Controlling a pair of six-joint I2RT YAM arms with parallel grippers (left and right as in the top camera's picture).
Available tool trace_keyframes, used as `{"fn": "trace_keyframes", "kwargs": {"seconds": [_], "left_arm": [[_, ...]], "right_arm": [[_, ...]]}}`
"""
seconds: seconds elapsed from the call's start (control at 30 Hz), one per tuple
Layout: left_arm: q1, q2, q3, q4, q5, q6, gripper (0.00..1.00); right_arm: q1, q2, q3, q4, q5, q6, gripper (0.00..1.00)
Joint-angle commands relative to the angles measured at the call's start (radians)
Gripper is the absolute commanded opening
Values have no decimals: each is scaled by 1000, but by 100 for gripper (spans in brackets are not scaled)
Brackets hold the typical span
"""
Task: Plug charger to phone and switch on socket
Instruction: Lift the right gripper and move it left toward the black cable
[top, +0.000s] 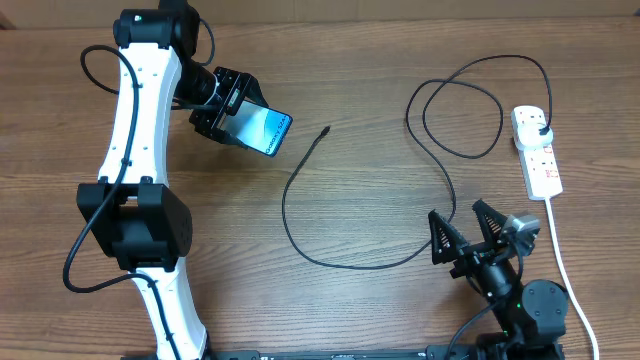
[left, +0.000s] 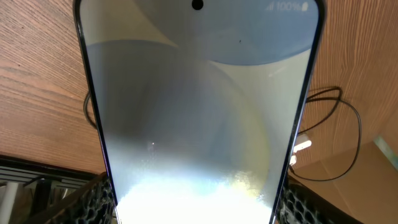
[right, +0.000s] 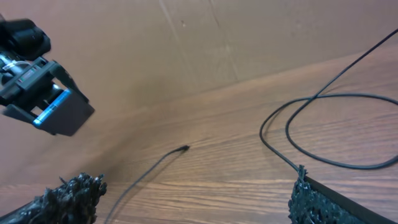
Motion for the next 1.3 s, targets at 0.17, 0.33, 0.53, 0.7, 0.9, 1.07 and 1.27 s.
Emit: {"fn": "trace_keyframes", "kwargs": {"seconds": [0.17,0.33,0.53,0.7,0.9,1.07,1.27], "left_arm": [[-7,-40,29,0,4,-14,55],[-7,-40,29,5,4,-14,55],[-7,-40,29,5,4,-14,55],[-7,-40,29,11,4,-14,55],[-7,-40,29,10,4,-13,55],[-7,-40,29,11,4,-14,55],[-7,-40,29,11,2,-13,55]], "right_arm": [[5,131,146,-31,-69,22,100],[5,211,177,-31,-147,26,100],[5,280,224,-31,-184,32,100],[5,336,266,-39,-199,52,100],[5,435,311,-79,-223,52,100],[5,515,342,-80,-260,52,100],[5,630,411,-86,-322,52,100]]}}
